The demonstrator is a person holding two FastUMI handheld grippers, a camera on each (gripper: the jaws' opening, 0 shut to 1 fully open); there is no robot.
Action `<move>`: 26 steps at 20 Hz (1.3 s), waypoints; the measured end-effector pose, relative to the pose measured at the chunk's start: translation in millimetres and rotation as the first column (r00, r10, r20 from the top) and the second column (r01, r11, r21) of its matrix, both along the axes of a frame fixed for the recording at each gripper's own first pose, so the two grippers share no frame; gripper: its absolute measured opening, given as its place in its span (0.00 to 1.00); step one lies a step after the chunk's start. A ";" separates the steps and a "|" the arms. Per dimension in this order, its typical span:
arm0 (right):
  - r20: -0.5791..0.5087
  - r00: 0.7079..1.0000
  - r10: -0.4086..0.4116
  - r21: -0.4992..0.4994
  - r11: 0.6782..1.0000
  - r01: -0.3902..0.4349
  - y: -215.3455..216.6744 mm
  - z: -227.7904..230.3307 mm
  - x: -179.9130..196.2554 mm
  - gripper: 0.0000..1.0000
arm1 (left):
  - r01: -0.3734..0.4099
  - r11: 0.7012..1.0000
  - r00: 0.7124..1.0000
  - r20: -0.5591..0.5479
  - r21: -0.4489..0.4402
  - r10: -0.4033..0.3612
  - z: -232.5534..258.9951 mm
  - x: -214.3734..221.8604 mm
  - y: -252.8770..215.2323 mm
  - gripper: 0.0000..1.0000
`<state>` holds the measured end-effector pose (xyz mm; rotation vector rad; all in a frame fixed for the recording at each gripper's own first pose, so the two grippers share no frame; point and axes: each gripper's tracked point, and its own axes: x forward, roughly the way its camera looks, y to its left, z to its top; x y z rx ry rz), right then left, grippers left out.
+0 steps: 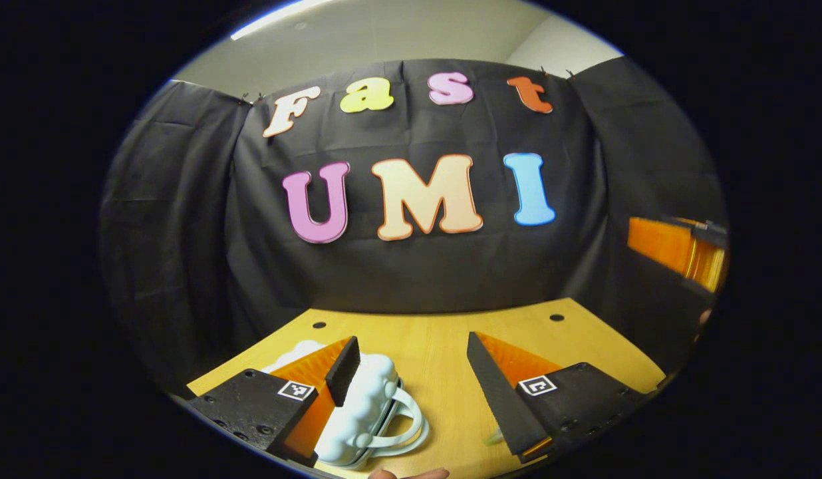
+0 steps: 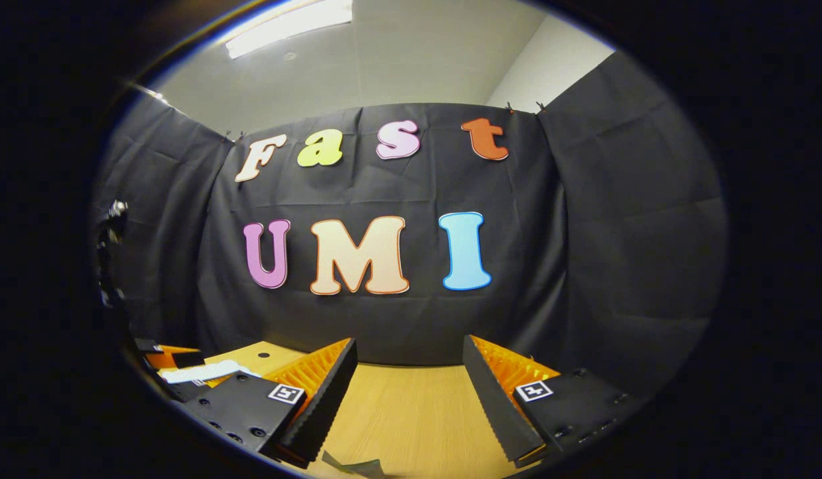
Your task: First open the suitcase, pack the skin care products into it, and then close the suitcase.
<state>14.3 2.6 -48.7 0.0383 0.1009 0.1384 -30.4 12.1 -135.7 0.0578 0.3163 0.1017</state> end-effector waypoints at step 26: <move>-0.014 0.988 -0.151 -0.172 0.974 0.146 -13.7 -5.7 -4.0 0.98 | 0.003 0.983 0.741 -0.660 -0.186 -0.127 -206.8 -4.2 -5.8 0.82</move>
